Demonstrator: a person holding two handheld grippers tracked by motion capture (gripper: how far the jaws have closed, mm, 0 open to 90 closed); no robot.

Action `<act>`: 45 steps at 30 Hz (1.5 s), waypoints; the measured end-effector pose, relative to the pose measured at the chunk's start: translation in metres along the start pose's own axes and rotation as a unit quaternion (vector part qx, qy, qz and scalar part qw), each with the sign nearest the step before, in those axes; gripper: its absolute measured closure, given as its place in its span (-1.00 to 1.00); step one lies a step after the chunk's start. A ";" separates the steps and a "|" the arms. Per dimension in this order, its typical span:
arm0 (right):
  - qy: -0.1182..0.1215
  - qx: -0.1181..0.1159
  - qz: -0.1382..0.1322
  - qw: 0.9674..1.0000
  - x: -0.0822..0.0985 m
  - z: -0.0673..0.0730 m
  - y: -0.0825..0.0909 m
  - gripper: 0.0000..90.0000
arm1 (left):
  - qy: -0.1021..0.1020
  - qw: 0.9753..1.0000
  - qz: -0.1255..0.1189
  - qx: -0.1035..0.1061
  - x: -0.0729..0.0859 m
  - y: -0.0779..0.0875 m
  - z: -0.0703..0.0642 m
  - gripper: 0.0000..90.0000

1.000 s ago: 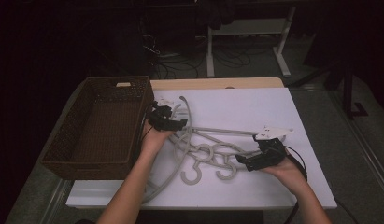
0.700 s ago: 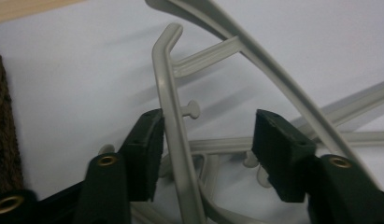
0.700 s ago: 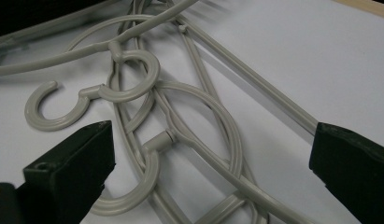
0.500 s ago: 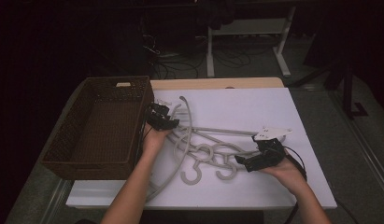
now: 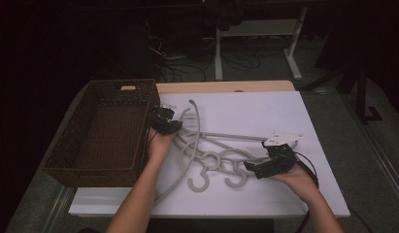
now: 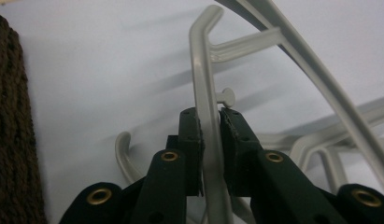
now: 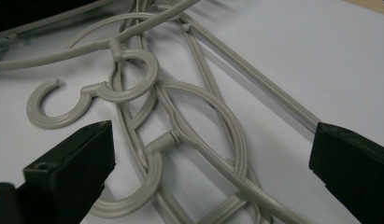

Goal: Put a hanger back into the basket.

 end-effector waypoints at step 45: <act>-0.006 -0.004 -0.015 1.000 -0.001 -0.002 0.006 -1.00 | -0.153 0.972 0.018 0.175 -0.054 -0.055 -0.145 0.78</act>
Point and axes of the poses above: each handheld gripper's, and its own axes: y roughly backward along the jaws, x roughly out of its underside, z roughly to its left, the point moved 7 cm from there along -y, roughly forward along the jaws, and after that the axes turned 6 degrees about y, right-handed, at the moved point
